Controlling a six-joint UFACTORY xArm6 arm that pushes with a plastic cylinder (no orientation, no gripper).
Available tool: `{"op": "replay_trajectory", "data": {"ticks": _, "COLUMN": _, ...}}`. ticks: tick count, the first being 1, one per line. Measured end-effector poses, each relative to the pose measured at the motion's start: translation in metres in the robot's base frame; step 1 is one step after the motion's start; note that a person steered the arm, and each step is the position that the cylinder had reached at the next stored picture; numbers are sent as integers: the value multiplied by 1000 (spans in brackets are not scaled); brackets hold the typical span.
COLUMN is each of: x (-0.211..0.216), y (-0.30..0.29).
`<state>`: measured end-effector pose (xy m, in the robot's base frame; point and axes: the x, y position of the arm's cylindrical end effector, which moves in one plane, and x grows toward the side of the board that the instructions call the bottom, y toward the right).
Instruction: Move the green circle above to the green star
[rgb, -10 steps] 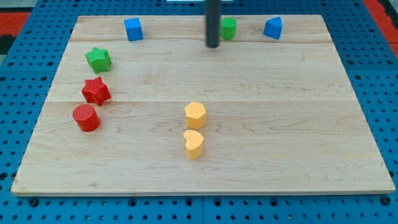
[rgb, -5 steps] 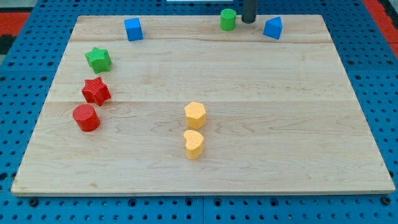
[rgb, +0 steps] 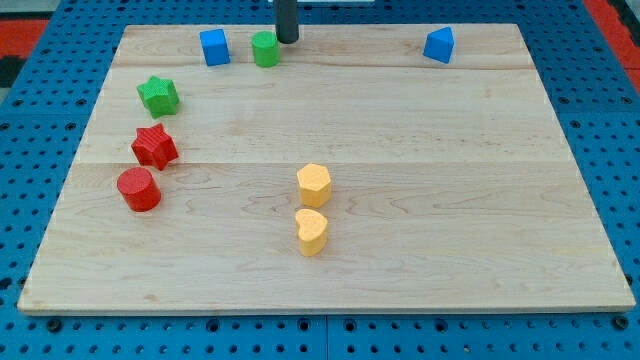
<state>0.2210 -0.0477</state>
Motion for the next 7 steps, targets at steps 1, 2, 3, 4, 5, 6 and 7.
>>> {"op": "replay_trajectory", "data": {"ticks": 1, "x": 17, "y": -15}}
{"op": "replay_trajectory", "data": {"ticks": 2, "x": 27, "y": -62}}
{"op": "replay_trajectory", "data": {"ticks": 3, "x": 33, "y": -61}}
{"op": "replay_trajectory", "data": {"ticks": 4, "x": 37, "y": -69}}
{"op": "replay_trajectory", "data": {"ticks": 5, "x": 37, "y": -112}}
{"op": "replay_trajectory", "data": {"ticks": 6, "x": 37, "y": -133}}
{"op": "replay_trajectory", "data": {"ticks": 7, "x": 37, "y": -137}}
